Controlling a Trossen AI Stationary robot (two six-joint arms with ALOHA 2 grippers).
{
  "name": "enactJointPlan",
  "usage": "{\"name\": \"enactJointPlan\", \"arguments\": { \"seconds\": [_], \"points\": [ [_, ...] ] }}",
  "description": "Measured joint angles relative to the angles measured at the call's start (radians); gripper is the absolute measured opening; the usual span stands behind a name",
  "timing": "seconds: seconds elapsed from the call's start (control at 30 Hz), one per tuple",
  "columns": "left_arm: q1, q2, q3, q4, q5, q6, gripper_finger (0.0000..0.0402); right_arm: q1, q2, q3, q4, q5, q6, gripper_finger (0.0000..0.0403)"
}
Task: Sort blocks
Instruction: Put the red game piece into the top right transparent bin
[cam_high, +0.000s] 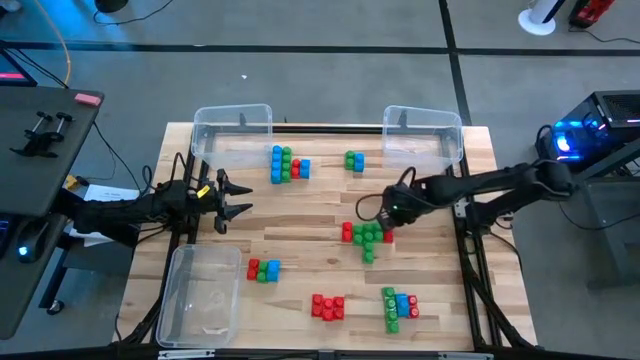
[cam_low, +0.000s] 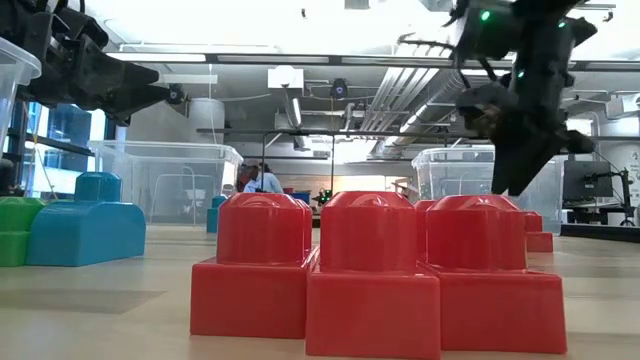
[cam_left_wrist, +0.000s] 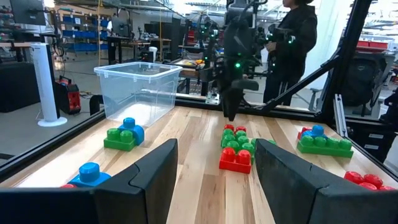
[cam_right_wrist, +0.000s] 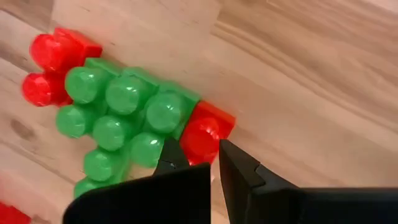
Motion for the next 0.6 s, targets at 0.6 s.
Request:
{"name": "enactJointPlan", "arguments": {
  "seconds": [0.6],
  "points": [
    [0.0, 0.0, 0.0, 0.0, 0.0, 0.0, 0.02, -0.012, 0.063, 0.005, -0.17, 0.001, -0.343, 0.0]
  ]
}}
